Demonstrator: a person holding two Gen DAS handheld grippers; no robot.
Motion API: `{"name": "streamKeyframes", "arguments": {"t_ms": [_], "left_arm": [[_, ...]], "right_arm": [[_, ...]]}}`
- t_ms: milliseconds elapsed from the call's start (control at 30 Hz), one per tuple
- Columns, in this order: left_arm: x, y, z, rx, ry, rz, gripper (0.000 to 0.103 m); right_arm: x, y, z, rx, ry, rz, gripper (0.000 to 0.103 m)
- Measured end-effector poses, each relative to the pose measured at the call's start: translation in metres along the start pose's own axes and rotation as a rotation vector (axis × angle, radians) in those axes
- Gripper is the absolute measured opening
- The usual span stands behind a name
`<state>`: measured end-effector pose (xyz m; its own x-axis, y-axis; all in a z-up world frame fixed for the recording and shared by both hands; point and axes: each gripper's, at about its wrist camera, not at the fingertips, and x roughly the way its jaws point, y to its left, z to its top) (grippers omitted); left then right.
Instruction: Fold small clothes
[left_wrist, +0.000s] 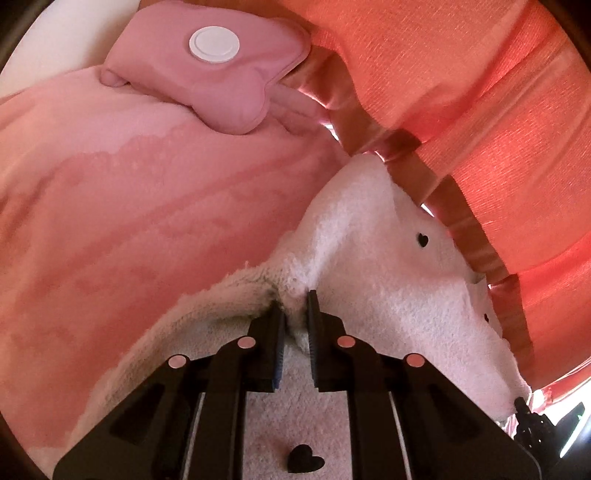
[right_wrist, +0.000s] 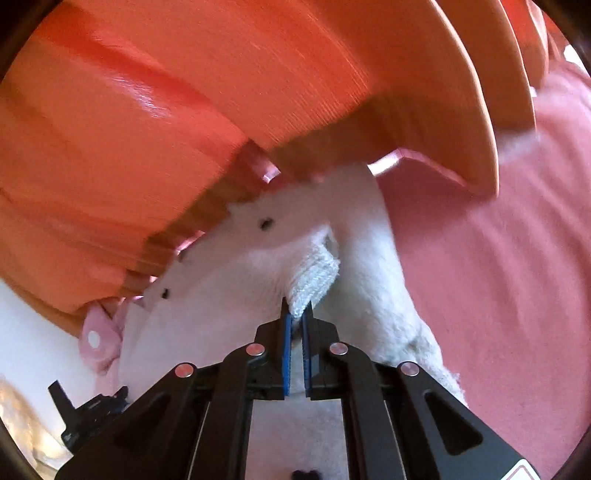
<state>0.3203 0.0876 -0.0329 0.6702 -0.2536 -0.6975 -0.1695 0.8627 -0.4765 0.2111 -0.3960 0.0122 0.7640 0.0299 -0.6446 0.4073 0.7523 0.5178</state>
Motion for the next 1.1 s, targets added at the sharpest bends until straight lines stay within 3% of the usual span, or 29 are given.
{"name": "streamKeyframes", "arguments": {"t_ms": [67,100,167,233,300,367,433,500,567,600,700,767,800,900,933,1000,1033,1100], "left_arm": [[-0.003,-0.001,-0.001,0.013,0.003,0.006,0.011],[-0.002,-0.003,-0.001,0.018,0.007,0.008,0.012],[-0.006,-0.004,-0.003,0.032,0.02,0.005,0.012],[-0.011,-0.007,-0.004,0.05,0.037,0.007,0.014],[-0.024,-0.006,-0.007,0.06,0.045,0.025,0.023],[-0.038,-0.006,-0.009,0.062,0.046,0.048,0.03],[-0.05,-0.006,-0.009,0.064,0.037,0.047,0.041],[-0.057,-0.006,-0.01,0.092,0.031,0.083,0.049],[-0.056,-0.006,-0.011,0.119,0.031,0.113,0.05],[-0.053,-0.006,-0.011,0.126,0.039,0.126,0.05],[-0.042,0.002,-0.011,0.11,0.082,0.146,0.05],[-0.037,0.006,-0.012,0.106,0.1,0.144,0.05],[-0.037,0.005,-0.012,0.112,0.099,0.146,0.05],[-0.038,0.003,-0.012,0.121,0.1,0.139,0.057],[-0.038,0.003,-0.013,0.118,0.105,0.132,0.058],[-0.037,0.002,-0.013,0.126,0.107,0.141,0.058],[-0.037,0.002,-0.013,0.128,0.108,0.143,0.058],[-0.038,0.003,-0.013,0.12,0.115,0.137,0.059]], "right_arm": [[0.019,-0.016,-0.01,0.039,0.066,-0.024,0.004],[0.017,-0.023,-0.013,0.085,0.05,0.014,0.002],[0.004,-0.021,-0.006,0.095,0.055,0.01,0.006],[-0.013,-0.009,-0.005,0.053,-0.007,-0.05,0.016],[-0.031,-0.002,-0.007,0.011,-0.05,-0.108,0.016],[-0.043,0.02,-0.008,-0.044,-0.064,-0.07,0.016],[-0.039,0.052,-0.011,-0.105,-0.031,0.023,0.016],[-0.018,0.094,-0.016,-0.184,0.043,0.109,0.016],[0.021,0.152,-0.028,-0.3,0.142,0.167,0.015],[0.036,0.172,-0.033,-0.343,0.177,0.183,0.008],[0.102,0.242,-0.045,-0.471,0.275,0.185,0.008],[0.137,0.271,-0.046,-0.482,0.298,0.204,0.01],[0.155,0.285,-0.042,-0.478,0.294,0.195,0.017],[0.185,0.306,-0.039,-0.449,0.249,0.146,0.062],[0.195,0.31,-0.041,-0.443,0.252,0.133,0.064],[0.225,0.317,-0.046,-0.433,0.32,0.099,0.058],[0.237,0.32,-0.051,-0.438,0.339,0.076,0.037],[0.24,0.333,-0.053,-0.493,0.308,0.041,0.019]]}}
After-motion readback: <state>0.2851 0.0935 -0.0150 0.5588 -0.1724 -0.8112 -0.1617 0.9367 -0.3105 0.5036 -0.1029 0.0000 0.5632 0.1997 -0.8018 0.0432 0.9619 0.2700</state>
